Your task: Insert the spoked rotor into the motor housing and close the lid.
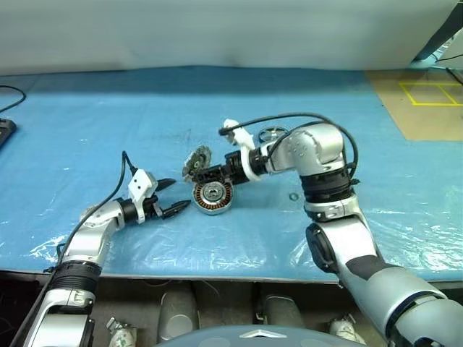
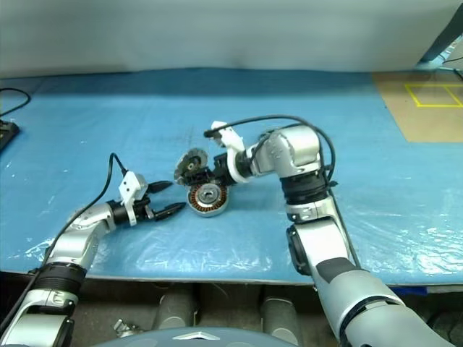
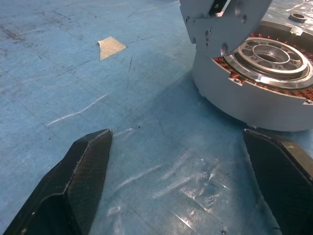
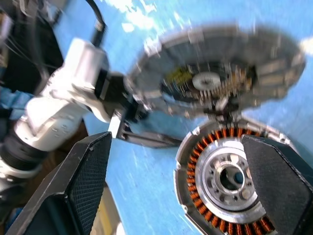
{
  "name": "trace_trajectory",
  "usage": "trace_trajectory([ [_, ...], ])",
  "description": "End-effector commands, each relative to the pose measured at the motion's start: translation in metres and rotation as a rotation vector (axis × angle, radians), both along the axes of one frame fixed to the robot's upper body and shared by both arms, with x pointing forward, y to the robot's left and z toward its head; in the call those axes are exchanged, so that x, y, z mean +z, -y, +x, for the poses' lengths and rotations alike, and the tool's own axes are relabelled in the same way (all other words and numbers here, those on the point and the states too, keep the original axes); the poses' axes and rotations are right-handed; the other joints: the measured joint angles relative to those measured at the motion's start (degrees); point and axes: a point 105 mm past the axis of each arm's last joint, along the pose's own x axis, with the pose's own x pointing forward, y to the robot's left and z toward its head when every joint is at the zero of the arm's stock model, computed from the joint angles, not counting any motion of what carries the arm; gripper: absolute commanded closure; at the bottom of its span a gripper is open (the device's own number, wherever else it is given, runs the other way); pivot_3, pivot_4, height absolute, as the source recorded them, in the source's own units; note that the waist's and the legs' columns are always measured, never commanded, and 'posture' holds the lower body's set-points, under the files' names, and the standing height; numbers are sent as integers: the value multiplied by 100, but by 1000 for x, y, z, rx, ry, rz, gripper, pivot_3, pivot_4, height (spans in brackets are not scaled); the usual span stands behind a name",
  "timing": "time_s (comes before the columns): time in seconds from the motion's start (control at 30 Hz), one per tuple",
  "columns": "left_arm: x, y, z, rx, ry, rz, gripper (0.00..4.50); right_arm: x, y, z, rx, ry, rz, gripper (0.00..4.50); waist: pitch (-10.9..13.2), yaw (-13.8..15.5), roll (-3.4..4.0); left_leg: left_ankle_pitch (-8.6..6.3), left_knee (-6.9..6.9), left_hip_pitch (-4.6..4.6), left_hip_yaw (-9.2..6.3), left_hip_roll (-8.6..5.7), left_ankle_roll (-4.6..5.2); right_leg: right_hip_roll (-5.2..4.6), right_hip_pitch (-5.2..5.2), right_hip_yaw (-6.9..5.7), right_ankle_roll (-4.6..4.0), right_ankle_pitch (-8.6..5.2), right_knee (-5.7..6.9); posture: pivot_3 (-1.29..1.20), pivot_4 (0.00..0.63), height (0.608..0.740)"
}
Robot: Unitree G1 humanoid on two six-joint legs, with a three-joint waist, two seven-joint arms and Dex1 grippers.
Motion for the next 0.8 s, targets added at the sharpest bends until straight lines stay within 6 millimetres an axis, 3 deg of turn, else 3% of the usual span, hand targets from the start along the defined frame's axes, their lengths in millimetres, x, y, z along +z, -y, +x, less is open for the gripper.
trace_trajectory([
  [0.03,2,4,1,-33,6,-6,0,15,9,-1,-6,39,53,29,0,29,0,0,0,0,0,0,0,0,-1,0,1,0,0,0,150,740],
  [0.2,4,9,3,-65,2,-17,0,34,47,21,-173,238,110,29,0,93,-1,0,1,0,0,-4,0,-2,5,-1,3,0,-1,0,150,740],
  [0.3,4,12,3,-88,0,-24,0,42,72,23,-166,542,178,29,-2,132,-4,0,2,-1,-2,-5,0,-5,8,-2,8,-1,-2,0,150,740],
  [0.47,3,13,2,-113,-2,-23,0,2,116,21,-84,769,37,29,-2,104,-4,0,6,1,-3,-8,1,-9,15,-2,15,-5,-1,0,150,740],
  [0.63,2,11,3,-126,-4,-13,0,-44,138,5,122,865,-133,29,-2,36,-4,0,20,4,-4,-7,3,-8,15,2,13,-6,9,0,150,740],
  [0.73,2,10,4,-130,-3,-12,0,-31,131,-5,113,807,68,29,-2,23,-4,0,26,7,-4,-7,6,-5,15,10,-4,-16,11,0,150,740],
  [0.8,1,10,4,-134,-5,-6,0,-28,126,-10,154,825,95,29,-2,31,-4,0,29,12,-3,-7,10,-4,18,13,-11,-20,13,0,150,740],
])
